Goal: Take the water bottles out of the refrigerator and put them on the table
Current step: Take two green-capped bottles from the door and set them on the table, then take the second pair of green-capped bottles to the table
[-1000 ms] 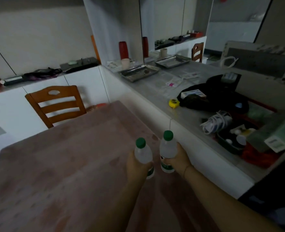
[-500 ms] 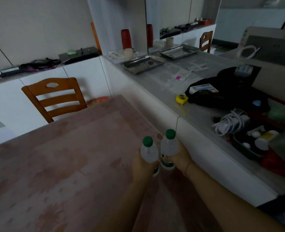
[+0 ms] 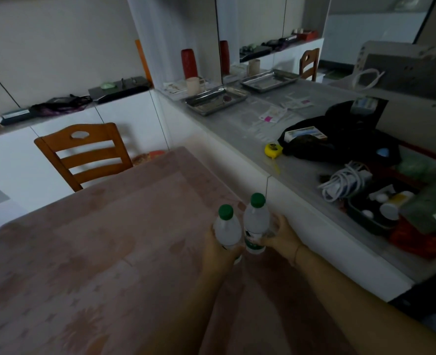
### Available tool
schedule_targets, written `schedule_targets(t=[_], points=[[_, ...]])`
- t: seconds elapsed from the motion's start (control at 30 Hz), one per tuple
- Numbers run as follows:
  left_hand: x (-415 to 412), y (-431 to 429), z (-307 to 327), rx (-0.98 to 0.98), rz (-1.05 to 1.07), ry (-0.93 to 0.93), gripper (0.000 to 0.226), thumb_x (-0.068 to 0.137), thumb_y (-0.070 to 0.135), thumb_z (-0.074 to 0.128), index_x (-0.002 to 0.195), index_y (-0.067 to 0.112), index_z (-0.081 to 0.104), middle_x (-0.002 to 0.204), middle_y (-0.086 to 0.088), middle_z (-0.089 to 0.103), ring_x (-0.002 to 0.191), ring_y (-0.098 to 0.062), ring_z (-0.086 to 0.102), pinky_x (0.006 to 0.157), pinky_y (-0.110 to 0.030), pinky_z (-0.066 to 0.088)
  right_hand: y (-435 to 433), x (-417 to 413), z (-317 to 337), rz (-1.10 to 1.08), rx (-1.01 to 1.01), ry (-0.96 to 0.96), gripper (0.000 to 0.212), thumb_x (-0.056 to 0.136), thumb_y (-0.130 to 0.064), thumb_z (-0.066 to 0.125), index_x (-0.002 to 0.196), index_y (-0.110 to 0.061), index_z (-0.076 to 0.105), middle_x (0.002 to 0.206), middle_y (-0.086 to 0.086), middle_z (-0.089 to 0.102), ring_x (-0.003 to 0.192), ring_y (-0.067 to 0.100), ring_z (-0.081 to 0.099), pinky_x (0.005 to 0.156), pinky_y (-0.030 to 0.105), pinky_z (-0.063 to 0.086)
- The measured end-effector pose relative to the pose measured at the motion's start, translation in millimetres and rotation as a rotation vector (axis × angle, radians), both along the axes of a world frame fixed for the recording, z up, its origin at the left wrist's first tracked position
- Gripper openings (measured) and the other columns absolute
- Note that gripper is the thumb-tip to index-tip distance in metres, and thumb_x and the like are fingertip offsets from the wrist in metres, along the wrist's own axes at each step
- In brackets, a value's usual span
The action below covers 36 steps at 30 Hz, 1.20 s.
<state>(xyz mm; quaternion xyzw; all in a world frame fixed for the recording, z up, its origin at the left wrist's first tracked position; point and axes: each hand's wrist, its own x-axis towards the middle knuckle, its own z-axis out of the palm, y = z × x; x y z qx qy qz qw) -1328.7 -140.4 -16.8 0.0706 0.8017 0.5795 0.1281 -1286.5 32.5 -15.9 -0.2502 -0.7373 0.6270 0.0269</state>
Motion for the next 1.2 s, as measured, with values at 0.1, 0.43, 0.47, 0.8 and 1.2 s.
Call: schedule_targets(t=[0.1, 0.43, 0.47, 0.8, 1.2], points=[[13, -7, -1, -0.089, 0.077, -0.029, 0.109, 0.062, 0.020, 0.088, 0.148, 0.012, 0.021, 0.142, 0.000, 0.042, 0.133, -0.022, 0.042, 0.106, -0.033, 0.039, 8, 18, 9, -0.054, 0.069, 0.013, 0.102, 0.069, -0.006, 0.080, 0.148, -0.013, 0.016, 0.154, 0.010, 0.022, 0.140, 0.028, 0.025, 0.112, 0.044, 0.030], [98, -39, 5, -0.145, 0.054, -0.003, 0.119, 0.062, 0.031, 0.088, 0.152, 0.015, 0.011, 0.157, -0.010, 0.023, 0.139, -0.028, 0.033, 0.109, -0.049, 0.038, -8, 122, 23, -0.093, 0.087, 0.110, 0.107, 0.068, -0.016, 0.082, 0.149, -0.023, 0.011, 0.155, 0.009, 0.018, 0.141, 0.024, 0.023, 0.112, 0.042, 0.030], [108, -42, 8, -0.147, 0.042, 0.012, 0.118, 0.063, 0.032, 0.087, 0.152, 0.015, 0.012, 0.156, -0.010, 0.024, 0.138, -0.028, 0.034, 0.109, -0.048, 0.039, -11, 132, 26, -0.099, 0.081, 0.118, 0.107, 0.069, -0.017, 0.082, 0.149, -0.023, 0.011, 0.155, 0.008, 0.019, 0.141, 0.023, 0.023, 0.111, 0.041, 0.030], [186, -37, 44, -0.060, -0.211, 0.122, 0.066, 0.068, 0.021, 0.085, 0.123, 0.022, 0.049, 0.115, 0.007, 0.058, 0.100, -0.005, 0.058, 0.084, -0.024, 0.050, -43, 247, 62, -0.229, 0.114, 0.172, 0.080, 0.075, -0.013, 0.077, 0.141, -0.014, 0.032, 0.145, 0.009, 0.036, 0.133, 0.024, 0.036, 0.101, 0.029, 0.035], [305, -61, 61, -0.050, -0.785, 0.247, 0.066, 0.074, 0.015, 0.081, 0.132, 0.011, 0.050, 0.133, -0.004, 0.052, 0.116, -0.016, 0.052, 0.092, -0.024, 0.040, -140, 434, 74, -0.617, 0.343, 0.054, 0.070, 0.077, -0.011, 0.074, 0.137, -0.010, 0.038, 0.140, 0.010, 0.040, 0.127, 0.020, 0.042, 0.101, 0.025, 0.037]])
